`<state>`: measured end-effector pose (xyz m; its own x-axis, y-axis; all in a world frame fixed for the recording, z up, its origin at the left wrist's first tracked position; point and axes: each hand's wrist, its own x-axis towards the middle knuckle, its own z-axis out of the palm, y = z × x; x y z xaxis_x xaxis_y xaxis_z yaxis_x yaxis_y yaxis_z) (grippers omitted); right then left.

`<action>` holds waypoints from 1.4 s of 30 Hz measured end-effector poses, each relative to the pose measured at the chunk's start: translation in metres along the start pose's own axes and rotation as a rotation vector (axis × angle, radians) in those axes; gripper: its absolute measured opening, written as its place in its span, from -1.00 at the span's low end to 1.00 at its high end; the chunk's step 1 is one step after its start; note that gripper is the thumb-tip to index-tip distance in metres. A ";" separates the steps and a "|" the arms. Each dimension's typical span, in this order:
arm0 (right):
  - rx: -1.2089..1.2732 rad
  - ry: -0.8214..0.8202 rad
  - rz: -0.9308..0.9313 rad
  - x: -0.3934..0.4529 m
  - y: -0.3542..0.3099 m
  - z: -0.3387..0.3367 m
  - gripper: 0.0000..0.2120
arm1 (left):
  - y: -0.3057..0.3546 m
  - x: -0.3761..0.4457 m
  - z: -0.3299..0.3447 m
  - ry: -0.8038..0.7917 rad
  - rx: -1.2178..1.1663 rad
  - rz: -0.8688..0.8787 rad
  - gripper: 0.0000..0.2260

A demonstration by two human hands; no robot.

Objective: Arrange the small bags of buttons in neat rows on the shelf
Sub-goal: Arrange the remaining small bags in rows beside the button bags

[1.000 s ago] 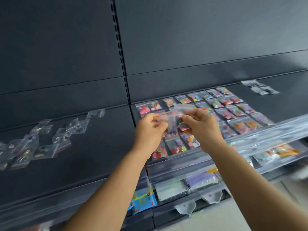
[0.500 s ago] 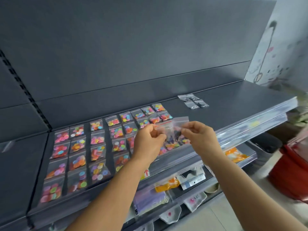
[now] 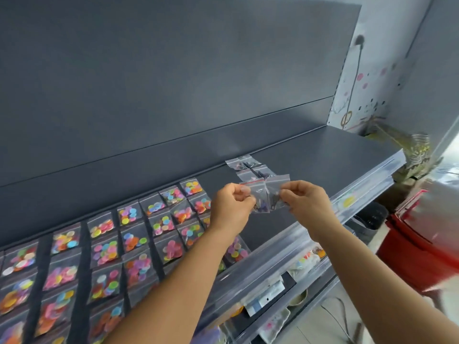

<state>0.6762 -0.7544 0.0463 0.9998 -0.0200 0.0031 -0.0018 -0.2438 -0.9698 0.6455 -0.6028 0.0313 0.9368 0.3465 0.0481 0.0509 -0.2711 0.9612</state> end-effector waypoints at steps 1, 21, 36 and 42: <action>-0.008 0.006 -0.003 0.009 0.001 -0.001 -0.87 | 0.000 0.009 0.004 -0.004 -0.007 -0.004 -0.86; -0.138 -0.149 -0.047 0.256 0.038 -0.005 -0.89 | -0.001 0.195 0.109 0.242 0.148 -0.144 -0.85; -0.523 -0.380 -0.206 0.352 0.061 0.006 -0.74 | -0.005 0.259 0.170 0.390 0.622 -0.257 -0.69; -0.603 -0.389 -0.341 0.347 0.062 -0.001 -0.59 | -0.003 0.247 0.171 0.352 0.831 -0.083 -0.72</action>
<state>1.0230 -0.7777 -0.0127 0.8823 0.4634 0.0825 0.4060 -0.6605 -0.6316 0.9362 -0.6702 -0.0066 0.7659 0.6113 0.1992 0.4746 -0.7466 0.4662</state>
